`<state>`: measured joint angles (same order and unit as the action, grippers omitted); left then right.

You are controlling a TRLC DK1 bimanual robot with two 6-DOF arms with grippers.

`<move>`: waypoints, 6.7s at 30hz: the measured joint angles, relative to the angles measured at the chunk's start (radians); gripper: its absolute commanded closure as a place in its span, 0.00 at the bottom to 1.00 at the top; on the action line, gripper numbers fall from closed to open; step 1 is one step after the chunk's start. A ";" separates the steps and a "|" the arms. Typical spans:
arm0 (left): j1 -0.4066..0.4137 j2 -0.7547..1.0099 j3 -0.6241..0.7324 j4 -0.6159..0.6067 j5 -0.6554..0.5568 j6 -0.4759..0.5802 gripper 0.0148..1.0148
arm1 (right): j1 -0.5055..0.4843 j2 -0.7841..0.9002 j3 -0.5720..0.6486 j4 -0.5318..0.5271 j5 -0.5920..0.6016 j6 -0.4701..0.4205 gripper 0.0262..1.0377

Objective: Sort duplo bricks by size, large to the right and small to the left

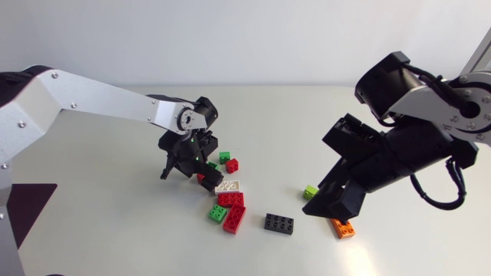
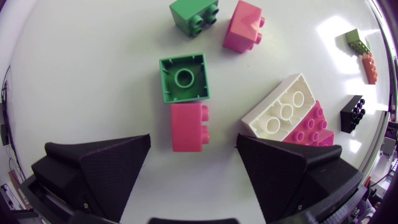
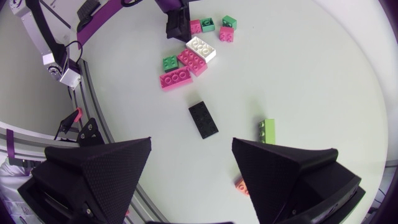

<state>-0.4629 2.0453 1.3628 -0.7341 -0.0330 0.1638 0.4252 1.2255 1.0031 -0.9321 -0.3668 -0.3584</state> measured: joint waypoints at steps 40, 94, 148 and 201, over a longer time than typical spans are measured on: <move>0.156 -0.322 -0.285 -0.050 0.000 0.075 0.78 | 0.047 -0.019 -0.011 0.001 0.000 0.011 0.10; 0.051 -0.225 -0.147 0.002 -0.027 -0.066 0.03 | 0.102 -0.042 -0.022 0.027 0.000 0.075 0.10; 0.018 0.130 0.212 0.031 -0.023 -0.288 0.65 | -0.001 0.047 -0.044 0.050 0.003 0.051 0.10; 0.154 -0.505 -0.578 0.149 0.027 0.001 0.72 | 0.113 0.023 -0.077 0.109 0.003 0.106 0.10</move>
<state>-0.3084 1.5398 0.7853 -0.5854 -0.0063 0.1650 0.5381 1.2488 0.9264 -0.8227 -0.3637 -0.2527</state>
